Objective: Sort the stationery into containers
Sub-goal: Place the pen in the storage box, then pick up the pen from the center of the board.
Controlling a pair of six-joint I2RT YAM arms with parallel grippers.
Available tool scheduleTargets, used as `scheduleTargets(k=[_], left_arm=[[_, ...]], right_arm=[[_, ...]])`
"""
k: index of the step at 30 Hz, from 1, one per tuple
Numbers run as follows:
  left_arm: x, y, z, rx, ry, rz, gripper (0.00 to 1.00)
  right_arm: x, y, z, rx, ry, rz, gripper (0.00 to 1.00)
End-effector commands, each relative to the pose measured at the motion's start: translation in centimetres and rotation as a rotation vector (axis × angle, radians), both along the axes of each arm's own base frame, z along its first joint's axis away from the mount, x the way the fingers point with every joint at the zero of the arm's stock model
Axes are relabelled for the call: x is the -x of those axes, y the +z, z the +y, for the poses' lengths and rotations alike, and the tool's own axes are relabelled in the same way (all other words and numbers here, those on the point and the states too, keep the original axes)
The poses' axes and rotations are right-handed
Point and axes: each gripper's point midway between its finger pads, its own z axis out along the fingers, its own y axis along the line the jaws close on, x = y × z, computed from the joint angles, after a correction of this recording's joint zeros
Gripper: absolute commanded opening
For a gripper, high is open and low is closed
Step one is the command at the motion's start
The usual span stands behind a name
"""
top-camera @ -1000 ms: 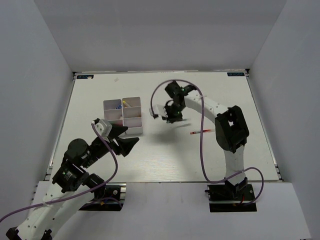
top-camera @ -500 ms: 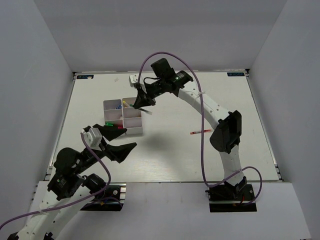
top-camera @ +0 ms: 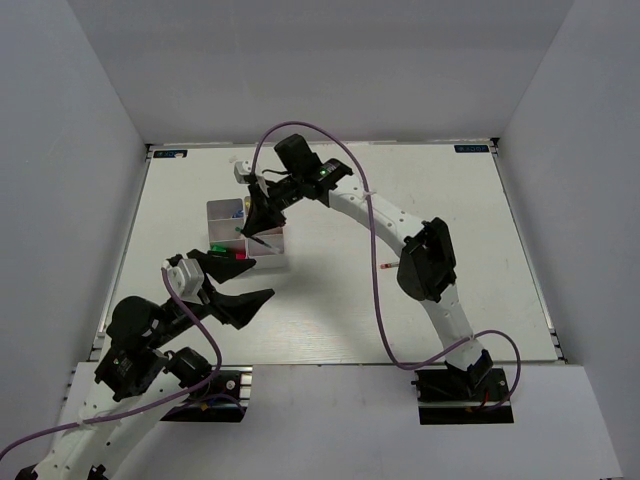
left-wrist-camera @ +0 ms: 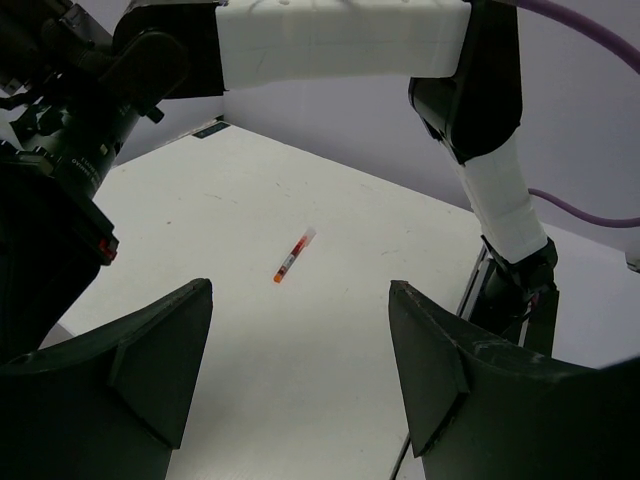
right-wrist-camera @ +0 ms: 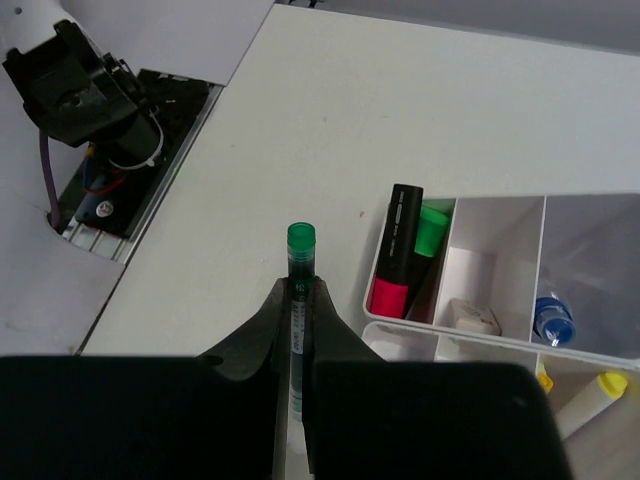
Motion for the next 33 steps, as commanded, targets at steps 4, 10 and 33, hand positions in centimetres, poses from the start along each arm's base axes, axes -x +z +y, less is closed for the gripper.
scheduleTargets(k=[4, 10, 33], left_arm=[[-0.1, 0.2, 0.0, -0.004, -0.002, -0.020, 0.81], [-0.1, 0.2, 0.0, -0.004, -0.002, -0.020, 0.81], [-0.4, 0.0, -0.1, -0.008, 0.007, -0.012, 0.81]], right_arm=[[-1.2, 2.5, 1.6, -0.102, 0.007, -0.009, 0.00], [-2.6, 0.5, 2.4, -0.108, 0.009, -0.027, 0.00], [-3.0, -1.4, 0.2, -0.072, 0.025, -0.101, 0.44]])
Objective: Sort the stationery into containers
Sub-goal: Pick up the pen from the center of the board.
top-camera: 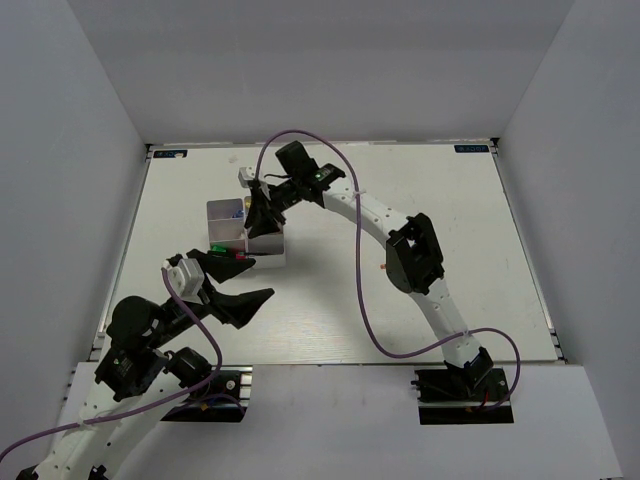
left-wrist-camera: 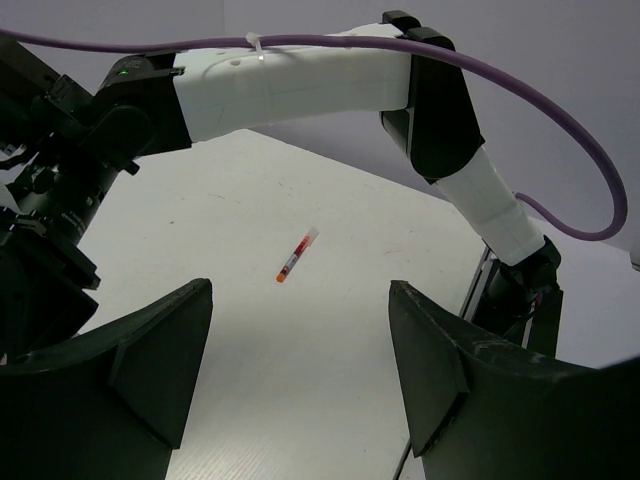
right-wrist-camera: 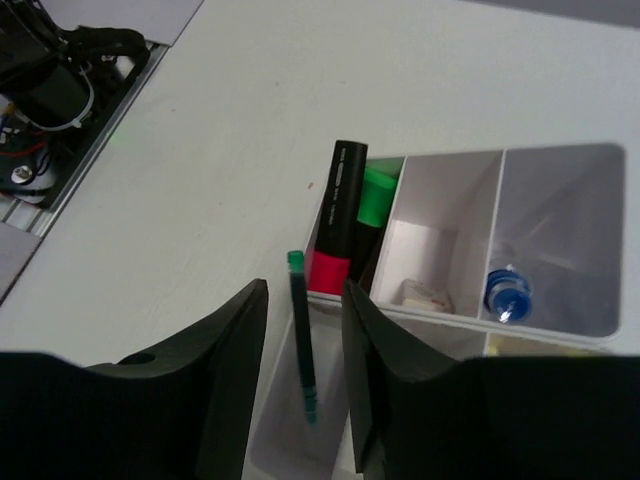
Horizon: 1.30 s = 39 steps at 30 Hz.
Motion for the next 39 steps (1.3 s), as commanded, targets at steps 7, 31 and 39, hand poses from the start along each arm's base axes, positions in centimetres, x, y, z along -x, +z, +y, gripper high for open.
scheduleTargets(k=[7, 31, 39], left_arm=[[-2.0, -1.1, 0.3, -0.025, 0.081, 0.062, 0.77], [-3.2, -2.0, 0.4, -0.058, 0.131, 0.132, 0.75], [-3.0, -2.1, 0.3, -0.059, 0.122, 0.131, 0.75]], right_arm=[[-0.8, 4.5, -7.3, 0.120, -0.182, -0.150, 0.06], [-2.2, -12.2, -35.3, 0.962, -0.399, -0.428, 0.62], [-1.7, -14.8, -36.8, 1.036, -0.372, -0.418, 0.60]])
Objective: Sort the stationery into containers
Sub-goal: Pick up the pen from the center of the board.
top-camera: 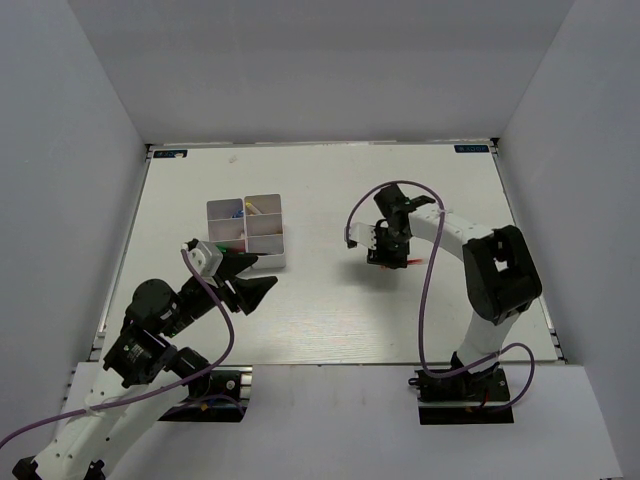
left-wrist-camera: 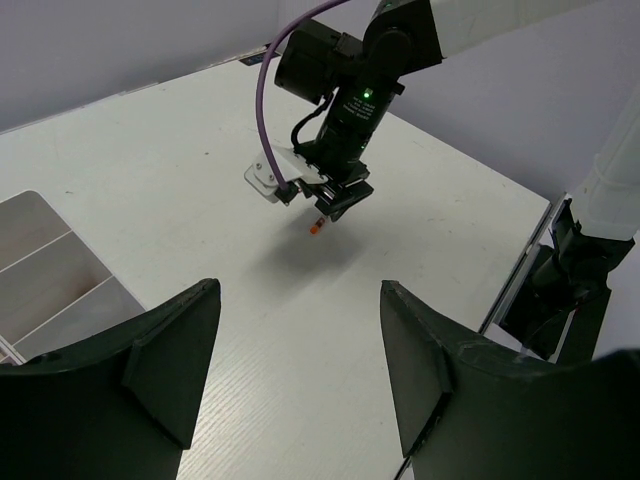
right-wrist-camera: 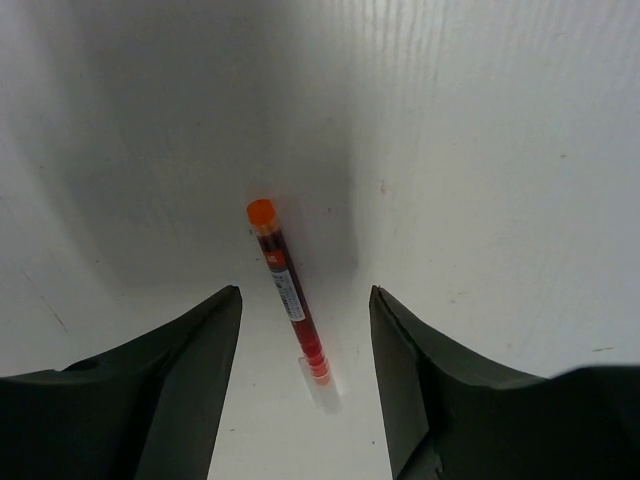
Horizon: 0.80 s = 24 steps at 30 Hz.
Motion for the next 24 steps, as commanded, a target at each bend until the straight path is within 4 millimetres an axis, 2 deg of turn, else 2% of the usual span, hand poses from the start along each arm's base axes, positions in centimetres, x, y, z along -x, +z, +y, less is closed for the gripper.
scheduleTargets(k=[1, 6, 9, 13, 16, 19, 20, 21, 22, 23, 24], left_arm=[[0.2, 1.4, 0.3, 0.019, 0.008, -0.023, 0.75], [0.2, 1.4, 0.3, 0.019, 0.008, -0.023, 0.75], [0.2, 1.4, 0.3, 0.019, 0.008, -0.023, 0.75], [0.2, 1.4, 0.3, 0.019, 0.008, -0.023, 0.75], [0.2, 1.4, 0.3, 0.019, 0.008, -0.023, 0.75], [0.2, 1.4, 0.3, 0.019, 0.008, -0.023, 0.75], [0.2, 1.4, 0.3, 0.019, 0.008, -0.023, 0.75], [0.2, 1.4, 0.3, 0.019, 0.008, -0.023, 0.75], [0.2, 1.4, 0.3, 0.019, 0.008, -0.023, 0.75], [0.4, 1.6, 0.4, 0.024, 0.008, -0.030, 0.75], [0.4, 1.6, 0.4, 0.024, 0.008, -0.030, 0.75]], right_arm=[[0.3, -1.0, -1.0, 0.047, 0.048, 0.028, 0.60], [0.3, -1.4, -0.9, 0.042, 0.045, 0.026, 0.59], [0.3, -2.6, -0.9, 0.051, 0.045, 0.039, 0.57], [0.6, -3.3, -1.0, 0.065, 0.050, 0.071, 0.48], [1.1, -3.8, -1.2, 0.079, 0.057, 0.086, 0.40], [1.6, -3.9, -1.2, 0.073, 0.058, 0.099, 0.22], [1.9, -3.9, -1.0, 0.059, 0.061, 0.115, 0.11], [1.3, -3.3, -0.4, 0.038, 0.063, 0.104, 0.07], [2.1, -2.8, -0.4, 0.034, 0.062, 0.145, 0.04], [2.5, -2.3, 0.9, -0.025, 0.071, 0.173, 0.01], [0.8, -0.2, 2.4, -0.077, 0.069, 0.135, 0.00]])
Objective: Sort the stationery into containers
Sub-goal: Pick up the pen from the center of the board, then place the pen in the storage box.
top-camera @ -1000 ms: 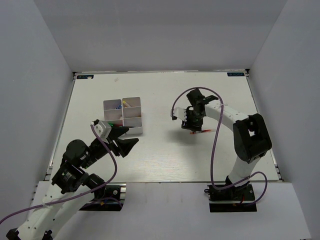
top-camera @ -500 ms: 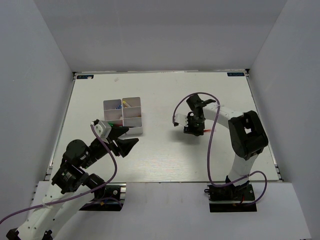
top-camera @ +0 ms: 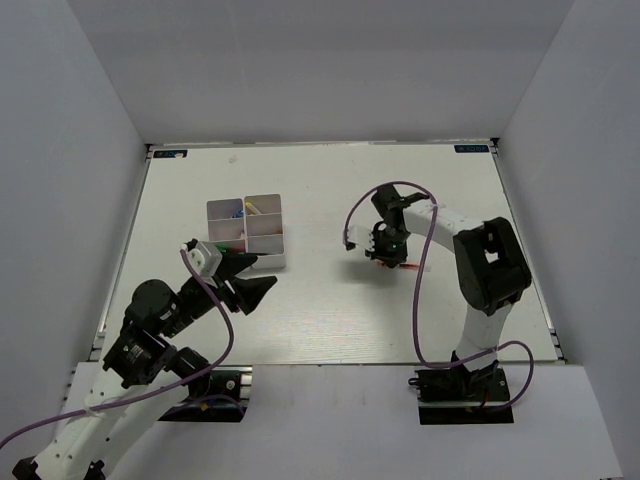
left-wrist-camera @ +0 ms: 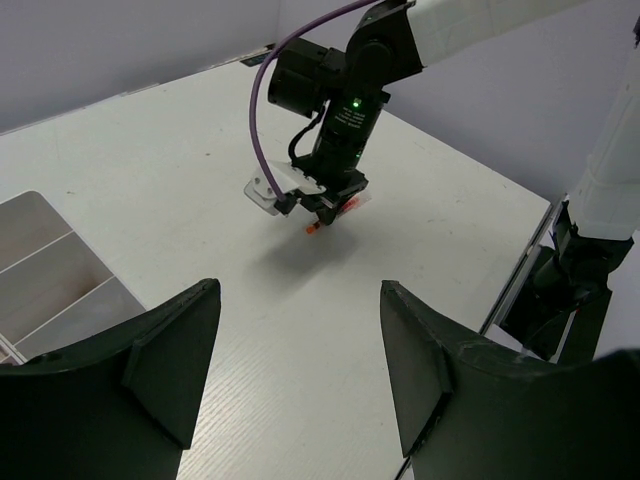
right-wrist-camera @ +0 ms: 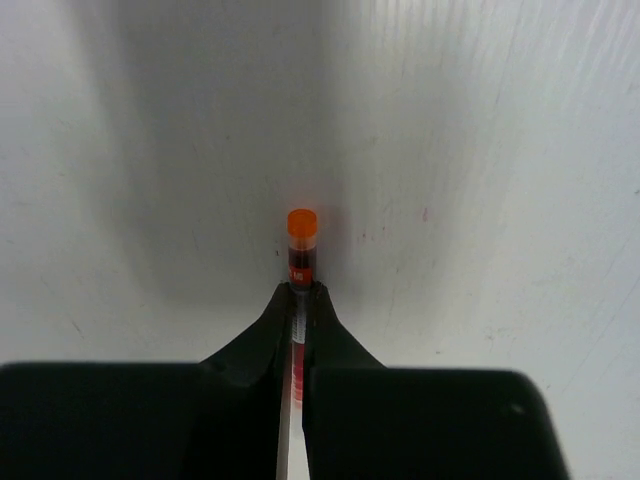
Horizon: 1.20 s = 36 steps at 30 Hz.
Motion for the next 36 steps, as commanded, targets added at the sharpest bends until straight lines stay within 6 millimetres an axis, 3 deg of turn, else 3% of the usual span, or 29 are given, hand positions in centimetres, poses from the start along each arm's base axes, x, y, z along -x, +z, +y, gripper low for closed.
scheduleTargets(k=[1, 2, 3, 5, 6, 7, 8, 11, 12, 13, 15, 16, 17, 20, 21, 27, 36], left_arm=[[0.3, 1.6, 0.4, 0.023, 0.008, -0.029, 0.75], [0.3, 1.6, 0.4, 0.023, 0.008, -0.029, 0.75], [0.3, 1.6, 0.4, 0.023, 0.008, -0.029, 0.75], [0.3, 1.6, 0.4, 0.023, 0.008, -0.029, 0.75], [0.3, 1.6, 0.4, 0.023, 0.008, -0.029, 0.75], [0.4, 1.4, 0.5, 0.024, 0.008, -0.030, 0.75], [0.5, 1.4, 0.4, 0.023, -0.001, -0.031, 0.75], [0.7, 1.6, 0.5, 0.029, -0.001, -0.038, 0.75], [0.8, 1.6, 0.4, 0.028, -0.012, -0.039, 0.75], [1.0, 1.8, 0.3, 0.032, -0.021, -0.047, 0.75], [1.3, 2.0, 0.3, 0.032, -0.033, -0.063, 0.75], [1.6, 2.1, 0.2, 0.039, -0.046, -0.075, 0.75], [1.7, 2.1, 0.1, 0.038, -0.055, -0.076, 0.75], [1.9, 2.3, 0.1, 0.049, -0.066, -0.095, 0.75], [2.1, 2.3, 0.0, 0.048, -0.077, -0.095, 0.75], [2.2, 2.3, -0.1, 0.042, -0.086, -0.103, 0.75], [2.2, 2.3, -0.1, 0.042, -0.086, -0.103, 0.75]], right_arm=[[0.8, 2.7, 2.8, -0.110, 0.047, 0.099, 0.00], [1.4, 3.7, 4.7, -0.204, 0.059, 0.145, 0.00], [0.2, 7.0, 6.5, -0.261, 0.064, 0.123, 0.00], [0.4, 9.4, 9.8, -0.412, 0.082, 0.179, 0.00], [-1.6, 13.4, 11.9, -0.495, 0.108, 0.103, 0.00], [-0.3, 14.6, 13.8, -0.576, 0.116, 0.188, 0.00], [-2.0, 16.9, 15.5, -0.635, 0.121, 0.156, 0.00], [-0.7, 18.7, 19.5, -0.750, 0.134, 0.260, 0.00], [-0.9, 21.3, 20.7, -0.814, 0.162, 0.237, 0.00], [-1.1, 22.3, 22.3, -0.862, 0.200, 0.211, 0.00], [0.0, 23.3, 23.8, -0.925, 0.186, 0.283, 0.00], [-1.1, 24.4, 25.2, -0.991, 0.213, 0.231, 0.00], [0.5, 24.0, 25.8, -1.004, 0.212, 0.292, 0.00], [0.9, 25.5, 28.6, -1.066, 0.288, 0.257, 0.00], [1.3, 24.8, 29.4, -1.057, 0.285, 0.295, 0.00], [3.0, 25.2, 33.2, -1.090, 0.334, 0.329, 0.00], [2.1, 22.9, 36.2, -1.109, 0.345, 0.345, 0.00]])
